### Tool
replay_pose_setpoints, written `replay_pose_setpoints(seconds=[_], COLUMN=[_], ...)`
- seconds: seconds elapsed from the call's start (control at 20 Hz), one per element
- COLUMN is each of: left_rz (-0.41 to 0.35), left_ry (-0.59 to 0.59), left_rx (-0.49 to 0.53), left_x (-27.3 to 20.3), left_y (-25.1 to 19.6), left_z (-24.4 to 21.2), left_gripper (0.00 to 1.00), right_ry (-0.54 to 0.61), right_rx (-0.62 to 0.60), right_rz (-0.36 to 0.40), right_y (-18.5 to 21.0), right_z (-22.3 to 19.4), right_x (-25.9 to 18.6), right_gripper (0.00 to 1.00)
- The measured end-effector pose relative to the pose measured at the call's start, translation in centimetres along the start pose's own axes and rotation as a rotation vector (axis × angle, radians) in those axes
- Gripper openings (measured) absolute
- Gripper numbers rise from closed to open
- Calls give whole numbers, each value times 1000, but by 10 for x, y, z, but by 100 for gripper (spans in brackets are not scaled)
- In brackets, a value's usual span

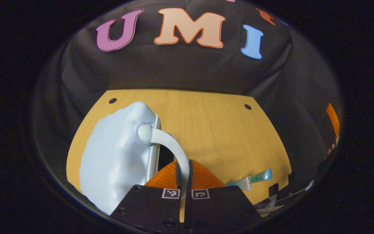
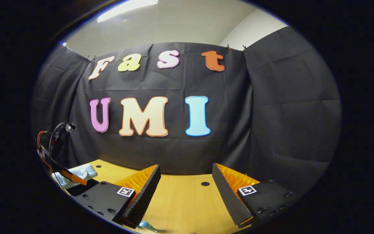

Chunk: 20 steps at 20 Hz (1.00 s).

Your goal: First open the suitcase, pack the skin care products into it, and then close the suitcase.

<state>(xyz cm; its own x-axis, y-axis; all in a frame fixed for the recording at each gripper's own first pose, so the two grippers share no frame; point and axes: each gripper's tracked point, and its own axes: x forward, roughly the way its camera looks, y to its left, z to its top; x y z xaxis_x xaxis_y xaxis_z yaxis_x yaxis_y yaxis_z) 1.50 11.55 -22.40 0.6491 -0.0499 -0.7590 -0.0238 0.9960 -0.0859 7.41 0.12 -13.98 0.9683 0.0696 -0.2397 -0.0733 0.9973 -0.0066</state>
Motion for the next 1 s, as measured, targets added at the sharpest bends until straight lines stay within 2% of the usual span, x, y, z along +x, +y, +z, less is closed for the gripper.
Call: replay_pose_setpoints(seconds=[0.2, 0.3, 0.5, 0.7, 1.0], left_rz=[28, 54, 135, 226, 296], left_ry=[-74, -118, -178, -205, -205], left_rx=[48, 37, 66, 110, 80], left_x=[-38, -54, -75, -87, -88], left_y=[50, 80, 146, 209, 298], left_z=[37, 52, 73, 84, 79], left_gripper=[0, 0, 0, 0, 0], right_ry=[-4, 3, -22, -37, -31], right_rx=[-1, -3, -10, -12, -31], right_rz=[29, 42, 46, 33, 30], right_y=[32, 49, 82, 115, 160], right_z=[1, -1, 8, 12, 11], right_x=[3, 4, 5, 8, 11], right_gripper=[100, 100, 100, 100, 100])
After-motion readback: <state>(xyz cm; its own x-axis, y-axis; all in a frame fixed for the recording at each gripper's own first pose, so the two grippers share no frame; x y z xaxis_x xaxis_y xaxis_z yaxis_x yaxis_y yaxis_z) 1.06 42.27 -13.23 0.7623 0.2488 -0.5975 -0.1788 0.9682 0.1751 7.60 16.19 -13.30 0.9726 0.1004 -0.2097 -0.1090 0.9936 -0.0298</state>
